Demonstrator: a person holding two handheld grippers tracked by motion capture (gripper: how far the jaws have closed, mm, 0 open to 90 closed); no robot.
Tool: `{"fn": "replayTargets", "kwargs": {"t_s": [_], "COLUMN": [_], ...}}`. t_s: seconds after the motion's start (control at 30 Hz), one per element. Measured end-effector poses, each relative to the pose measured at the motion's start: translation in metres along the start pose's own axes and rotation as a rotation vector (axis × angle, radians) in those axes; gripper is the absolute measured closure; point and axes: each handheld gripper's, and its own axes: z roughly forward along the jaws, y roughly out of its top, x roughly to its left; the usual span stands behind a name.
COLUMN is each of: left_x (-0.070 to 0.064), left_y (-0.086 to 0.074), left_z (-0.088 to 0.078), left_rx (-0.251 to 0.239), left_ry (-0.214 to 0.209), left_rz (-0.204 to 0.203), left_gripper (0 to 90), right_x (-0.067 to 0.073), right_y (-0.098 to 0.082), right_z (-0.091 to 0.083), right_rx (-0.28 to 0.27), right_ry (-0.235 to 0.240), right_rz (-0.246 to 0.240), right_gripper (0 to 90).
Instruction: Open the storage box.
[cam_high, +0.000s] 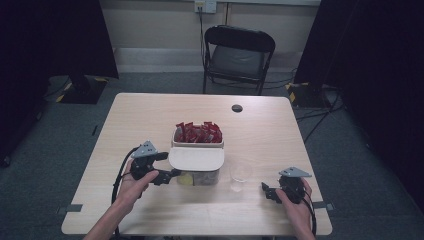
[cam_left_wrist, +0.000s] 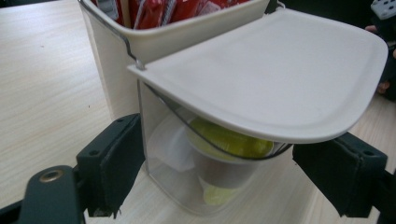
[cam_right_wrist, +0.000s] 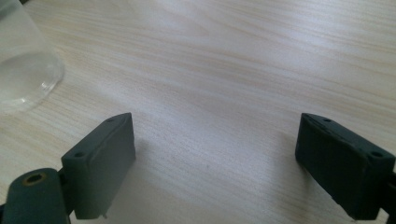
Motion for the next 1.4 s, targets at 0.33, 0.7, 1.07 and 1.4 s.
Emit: {"fn": "replayTargets", "kwargs": {"t_s": [0.33,0.7,1.07,1.4], "left_x": [0.003,0.01,0.014,0.015], "left_y": [0.006,0.015,0.027,0.037], "left_z": [-0.001,-0.009,-0.011,-0.011], "left_rx": [-0.011,-0.047,-0.042,-0.036], "left_ry": [-0.002,0.004,0.011,-0.004], "left_rz": [-0.014,-0.024,-0.022,-0.019], "left_gripper": [16.4,16.6,17.1,16.8], "right_x": [0.0,0.0,0.0,0.0], "right_y": [0.0,0.0,0.0,0.0], "right_z": [0.0,0.0,0.0,0.0], "right_rx": [0.0,0.0,-0.001,0.0], "right_ry": [0.0,0.0,-0.001,0.002], "right_rz": [0.0,0.0,-0.001,-0.002], "right_gripper": [11.5,11.5,11.5,11.5]}}
